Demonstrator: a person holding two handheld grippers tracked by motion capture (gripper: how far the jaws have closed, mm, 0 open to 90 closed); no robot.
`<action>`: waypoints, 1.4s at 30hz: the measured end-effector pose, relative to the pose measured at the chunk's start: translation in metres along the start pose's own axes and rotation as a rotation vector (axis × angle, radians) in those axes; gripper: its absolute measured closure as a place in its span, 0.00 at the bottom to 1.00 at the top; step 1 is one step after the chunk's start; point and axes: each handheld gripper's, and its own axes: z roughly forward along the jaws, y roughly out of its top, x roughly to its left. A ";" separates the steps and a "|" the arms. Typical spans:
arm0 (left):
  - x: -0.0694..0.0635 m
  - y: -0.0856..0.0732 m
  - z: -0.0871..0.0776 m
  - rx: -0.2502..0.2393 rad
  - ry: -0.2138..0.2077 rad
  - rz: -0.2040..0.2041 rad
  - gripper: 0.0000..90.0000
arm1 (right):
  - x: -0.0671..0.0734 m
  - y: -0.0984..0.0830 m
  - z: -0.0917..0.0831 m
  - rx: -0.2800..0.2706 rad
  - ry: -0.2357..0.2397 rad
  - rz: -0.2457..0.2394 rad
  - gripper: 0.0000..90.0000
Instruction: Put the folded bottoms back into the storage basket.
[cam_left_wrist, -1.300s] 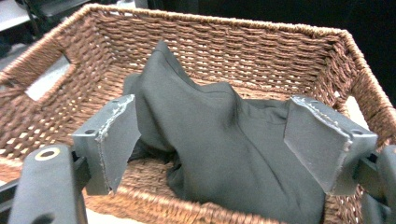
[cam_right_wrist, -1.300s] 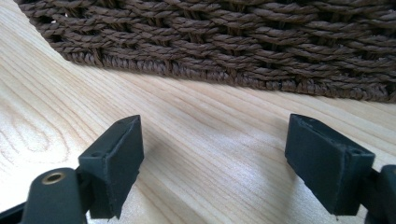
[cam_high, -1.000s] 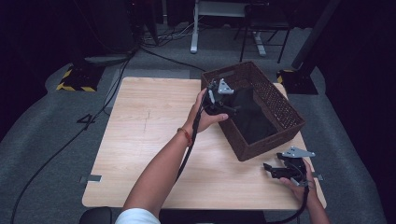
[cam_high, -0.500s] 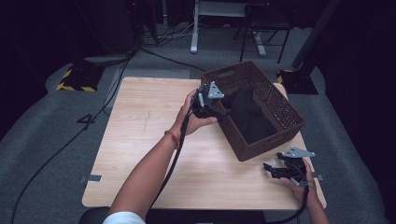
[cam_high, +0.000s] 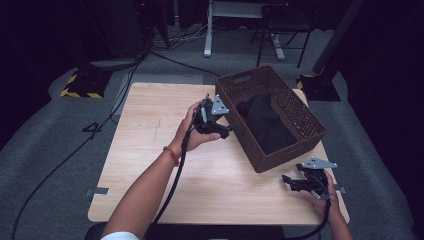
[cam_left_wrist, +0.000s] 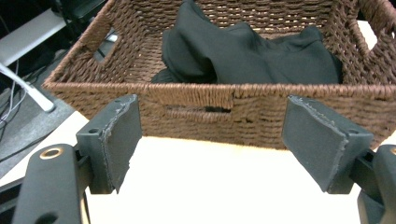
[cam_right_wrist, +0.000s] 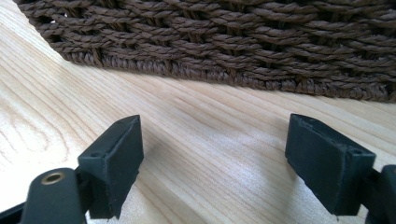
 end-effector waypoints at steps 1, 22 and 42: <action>0.000 -0.002 -0.003 0.000 0.000 0.001 0.23 | 0.000 0.000 0.000 0.000 0.000 0.000 0.22; 0.003 -0.047 -0.037 0.078 0.056 0.016 0.22 | 0.000 0.000 0.000 0.000 0.000 0.001 0.22; 0.008 -0.106 -0.062 0.146 0.111 -0.023 0.21 | 0.000 0.000 0.000 0.001 -0.001 0.002 0.22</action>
